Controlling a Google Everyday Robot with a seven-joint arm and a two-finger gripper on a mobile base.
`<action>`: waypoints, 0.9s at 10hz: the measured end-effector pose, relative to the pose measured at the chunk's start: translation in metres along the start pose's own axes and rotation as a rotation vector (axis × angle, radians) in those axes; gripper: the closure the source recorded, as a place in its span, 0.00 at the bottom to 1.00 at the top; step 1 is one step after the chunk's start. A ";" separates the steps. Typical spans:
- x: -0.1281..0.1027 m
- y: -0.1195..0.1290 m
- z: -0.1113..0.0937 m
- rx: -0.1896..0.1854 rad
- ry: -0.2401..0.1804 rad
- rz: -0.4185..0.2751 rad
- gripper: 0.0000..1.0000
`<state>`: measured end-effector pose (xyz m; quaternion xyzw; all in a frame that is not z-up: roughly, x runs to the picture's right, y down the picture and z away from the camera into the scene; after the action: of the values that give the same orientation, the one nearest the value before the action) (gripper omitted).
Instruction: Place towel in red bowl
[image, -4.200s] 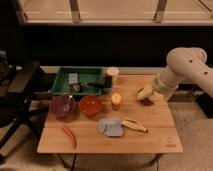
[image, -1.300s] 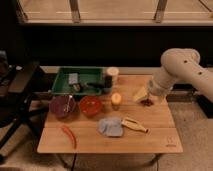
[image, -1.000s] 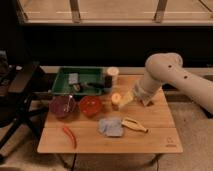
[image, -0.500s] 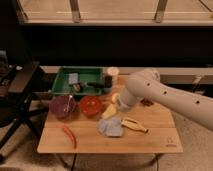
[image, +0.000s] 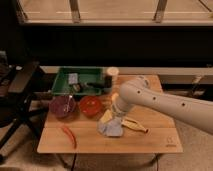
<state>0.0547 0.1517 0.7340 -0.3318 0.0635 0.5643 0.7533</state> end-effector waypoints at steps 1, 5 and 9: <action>-0.001 0.000 0.000 0.000 -0.001 -0.001 0.20; -0.006 -0.010 0.007 -0.024 -0.018 0.102 0.20; -0.008 -0.031 0.038 -0.001 0.008 0.299 0.20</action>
<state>0.0692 0.1627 0.7802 -0.3211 0.1150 0.6689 0.6605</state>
